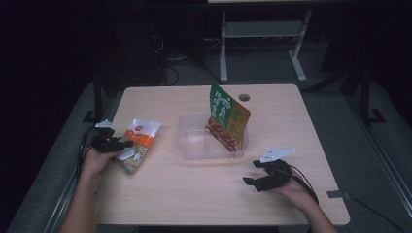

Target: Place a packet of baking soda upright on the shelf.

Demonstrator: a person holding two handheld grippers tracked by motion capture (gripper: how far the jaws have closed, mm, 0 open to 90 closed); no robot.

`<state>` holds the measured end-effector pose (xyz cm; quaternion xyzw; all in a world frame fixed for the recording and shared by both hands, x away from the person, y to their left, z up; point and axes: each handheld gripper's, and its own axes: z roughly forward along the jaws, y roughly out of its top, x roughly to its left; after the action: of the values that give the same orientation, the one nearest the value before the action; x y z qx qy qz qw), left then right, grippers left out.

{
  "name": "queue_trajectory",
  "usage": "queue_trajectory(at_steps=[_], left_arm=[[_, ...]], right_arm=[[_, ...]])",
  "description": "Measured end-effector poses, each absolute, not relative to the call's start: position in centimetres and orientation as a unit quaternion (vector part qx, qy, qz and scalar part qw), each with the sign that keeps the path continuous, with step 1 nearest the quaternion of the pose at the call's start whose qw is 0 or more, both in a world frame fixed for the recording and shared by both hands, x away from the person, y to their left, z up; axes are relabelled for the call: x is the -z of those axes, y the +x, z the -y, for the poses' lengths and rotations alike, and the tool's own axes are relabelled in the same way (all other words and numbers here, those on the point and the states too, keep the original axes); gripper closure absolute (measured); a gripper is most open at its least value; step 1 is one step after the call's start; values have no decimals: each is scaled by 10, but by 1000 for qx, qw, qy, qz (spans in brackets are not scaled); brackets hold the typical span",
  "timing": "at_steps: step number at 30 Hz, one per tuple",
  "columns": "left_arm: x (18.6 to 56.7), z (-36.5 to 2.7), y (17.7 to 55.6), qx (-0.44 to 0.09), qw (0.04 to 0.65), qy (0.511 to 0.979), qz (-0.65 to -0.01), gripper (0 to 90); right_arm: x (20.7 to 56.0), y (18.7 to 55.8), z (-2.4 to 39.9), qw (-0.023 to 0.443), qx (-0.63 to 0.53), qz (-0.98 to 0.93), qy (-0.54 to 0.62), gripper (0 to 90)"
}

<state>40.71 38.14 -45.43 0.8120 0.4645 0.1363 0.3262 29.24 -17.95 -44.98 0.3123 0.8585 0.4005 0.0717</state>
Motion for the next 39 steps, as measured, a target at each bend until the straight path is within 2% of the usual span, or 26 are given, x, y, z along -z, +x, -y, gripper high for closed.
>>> queue_trajectory(at_steps=[1, 2, 5, 21, 31, 39], left_arm=[[454, -381, 406, -138, 323, 813, -464, 792], [453, -380, 406, -139, 320, 814, -465, 845], [450, -376, 402, -144, 317, 819, -457, 889], [407, -363, 367, -123, 424, 794, -418, 898], [378, -354, 338, -128, 463, 794, -371, 899], [361, -349, 330, -122, 498, 784, -350, 900]], right_arm=[[450, 292, 179, 73, -399, -860, 311, 243], [450, 292, 179, 73, -399, -860, 310, 243], [449, 292, 178, 71, -398, -860, 310, 244], [449, 293, 181, 70, -405, -859, 307, 253], [448, 292, 179, 66, -410, -859, 300, 252], [447, 291, 177, 64, -419, -857, 292, 252]])
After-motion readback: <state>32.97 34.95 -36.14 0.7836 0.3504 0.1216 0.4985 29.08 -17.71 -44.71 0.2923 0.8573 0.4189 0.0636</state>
